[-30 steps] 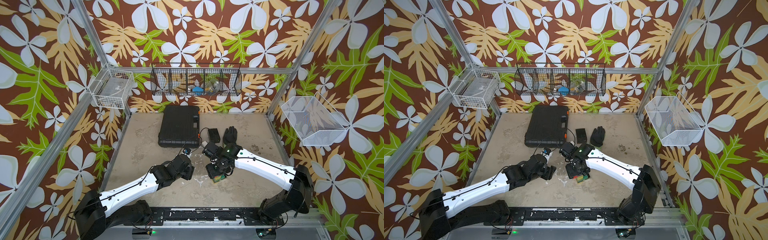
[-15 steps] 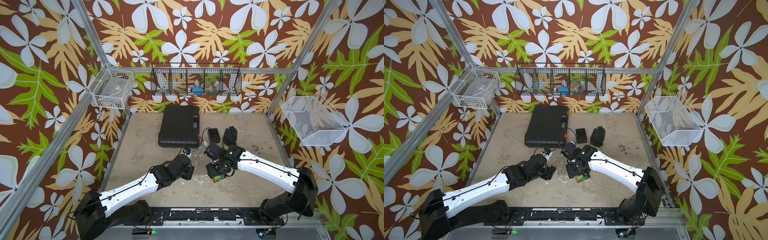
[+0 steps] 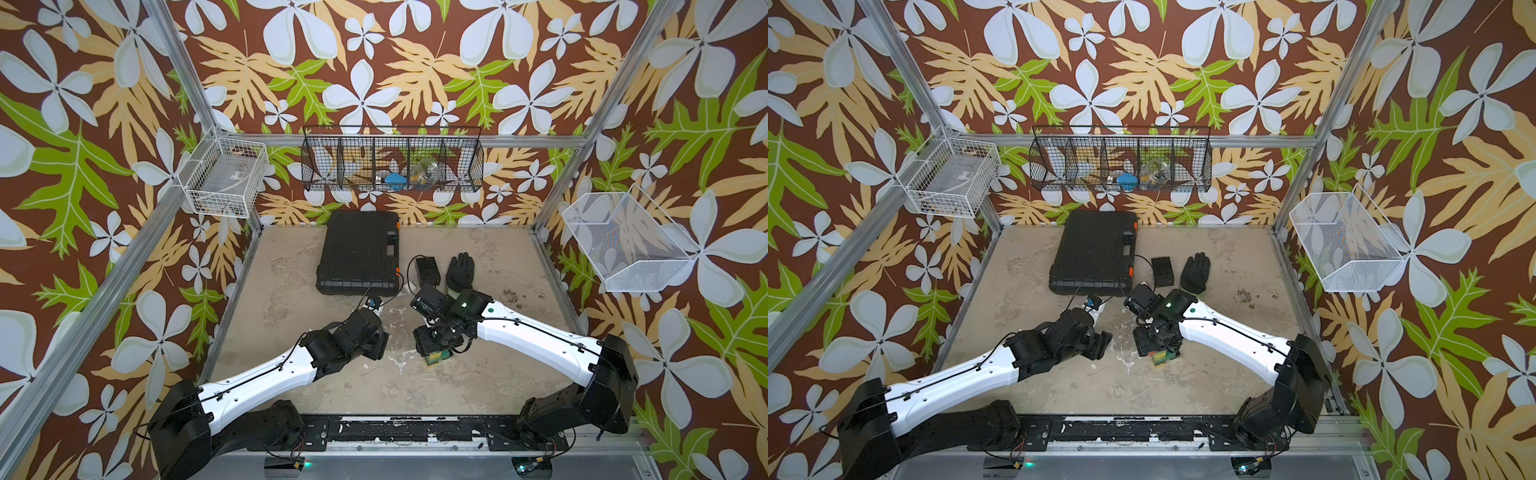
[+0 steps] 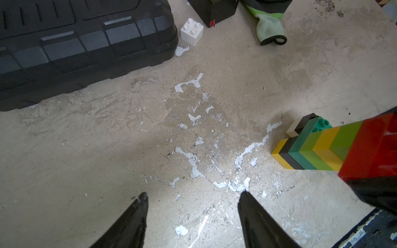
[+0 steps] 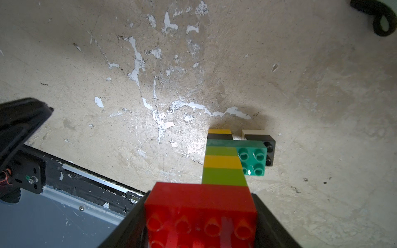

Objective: Assemble a giraffe with lego
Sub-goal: Assemble the lego brick with the lego brick, then pick up the lego brick from the center of the board.

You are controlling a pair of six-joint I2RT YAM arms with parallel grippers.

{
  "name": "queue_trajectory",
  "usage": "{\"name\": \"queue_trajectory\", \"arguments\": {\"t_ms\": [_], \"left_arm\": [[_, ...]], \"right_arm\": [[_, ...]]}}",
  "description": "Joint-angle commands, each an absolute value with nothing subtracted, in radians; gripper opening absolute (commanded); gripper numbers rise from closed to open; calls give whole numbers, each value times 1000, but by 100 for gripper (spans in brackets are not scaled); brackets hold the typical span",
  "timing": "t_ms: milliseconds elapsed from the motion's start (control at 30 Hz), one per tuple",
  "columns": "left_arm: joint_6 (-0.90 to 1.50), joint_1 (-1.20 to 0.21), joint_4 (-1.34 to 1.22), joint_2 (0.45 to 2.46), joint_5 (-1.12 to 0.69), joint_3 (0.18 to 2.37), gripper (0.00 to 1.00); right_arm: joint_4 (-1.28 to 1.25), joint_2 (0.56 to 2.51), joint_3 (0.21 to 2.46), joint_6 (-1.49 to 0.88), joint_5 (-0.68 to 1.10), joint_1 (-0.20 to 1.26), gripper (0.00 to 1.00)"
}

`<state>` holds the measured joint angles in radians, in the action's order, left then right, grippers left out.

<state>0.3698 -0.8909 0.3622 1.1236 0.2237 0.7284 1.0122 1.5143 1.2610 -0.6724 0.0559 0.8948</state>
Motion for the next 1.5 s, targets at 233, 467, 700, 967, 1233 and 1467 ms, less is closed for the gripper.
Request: {"name": "queue_trajectory", "arguments": {"t_ms": [233,467,700,967,1233,1467], "left_arm": [[374,-891,367,1115,227,739,71],[374,-891,367,1117,230,740,72],[374,-891,378,1114,233,755,73],[339,-889,435,1148,179,905,95],[187,-858,639,1586,49,1393,100],[172,-810,791,1981,1,1852,99]], "right_arm": [[1065,1485,1277,-703,68,895,71],[1046,1458,1228,-710,71,896,76],[1045,1439,1228,-725,59,900,82],[1033,1389,1282,-769,21,899,93],[992,1269,1215,-825,-26,843,100],[994,1083,1114,-861,-69,756,100]]}}
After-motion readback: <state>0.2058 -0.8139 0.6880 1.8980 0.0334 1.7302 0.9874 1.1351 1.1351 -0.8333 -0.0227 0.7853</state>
